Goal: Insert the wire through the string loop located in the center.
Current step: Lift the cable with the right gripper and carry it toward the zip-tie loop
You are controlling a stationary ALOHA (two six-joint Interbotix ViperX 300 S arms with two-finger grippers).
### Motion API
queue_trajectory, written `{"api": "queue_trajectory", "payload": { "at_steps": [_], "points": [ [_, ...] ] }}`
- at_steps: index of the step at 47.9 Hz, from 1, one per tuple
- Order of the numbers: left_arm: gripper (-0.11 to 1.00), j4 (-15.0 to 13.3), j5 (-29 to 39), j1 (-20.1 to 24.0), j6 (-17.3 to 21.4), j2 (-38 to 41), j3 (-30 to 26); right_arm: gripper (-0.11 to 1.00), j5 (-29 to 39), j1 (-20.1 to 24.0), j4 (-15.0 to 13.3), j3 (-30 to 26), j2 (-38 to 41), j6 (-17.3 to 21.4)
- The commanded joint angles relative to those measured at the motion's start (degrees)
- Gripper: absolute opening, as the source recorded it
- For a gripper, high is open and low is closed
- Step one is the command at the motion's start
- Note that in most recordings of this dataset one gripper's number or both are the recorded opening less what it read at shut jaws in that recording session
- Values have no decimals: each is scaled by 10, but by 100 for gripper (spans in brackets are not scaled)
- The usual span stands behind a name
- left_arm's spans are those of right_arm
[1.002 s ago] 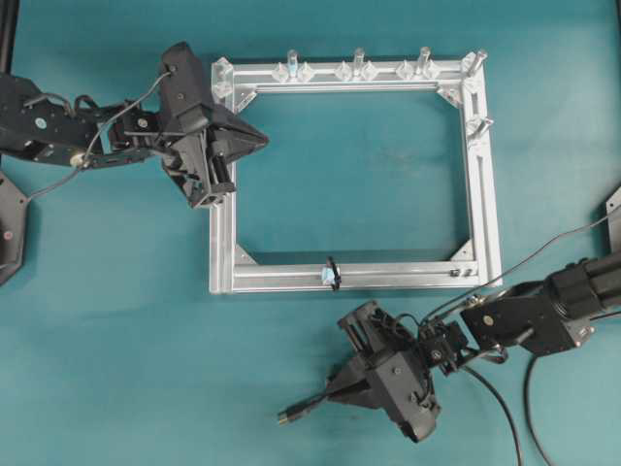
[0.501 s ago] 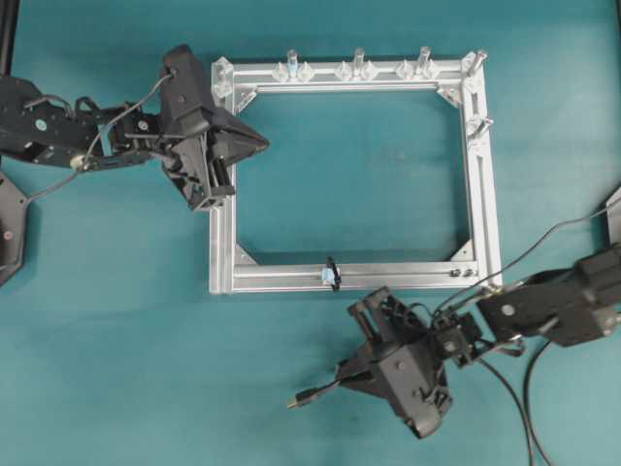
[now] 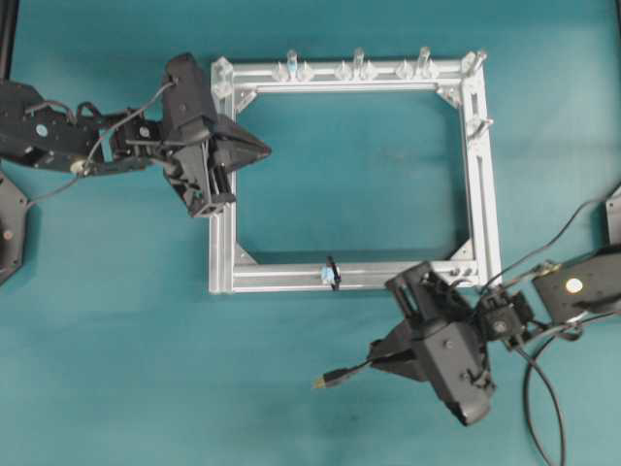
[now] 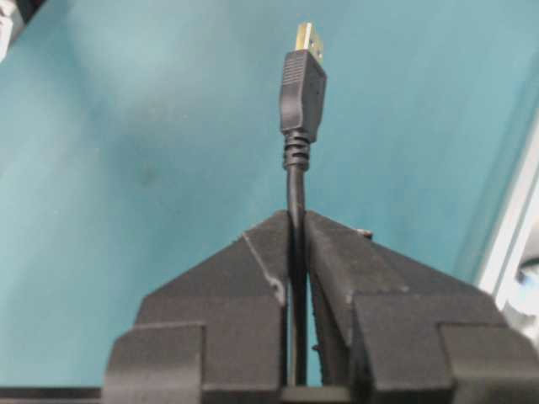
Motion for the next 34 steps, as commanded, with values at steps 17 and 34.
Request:
{"api": "queue_trajectory", "payload": {
  "at_steps": [17, 34],
  "points": [
    [5, 2, -2, -12, -4, -14, -11, 8, 39, 1, 6, 1, -45, 3],
    [5, 2, -2, -13, -4, -14, -11, 8, 37, -30, 6, 54, -59, 47]
  ]
}}
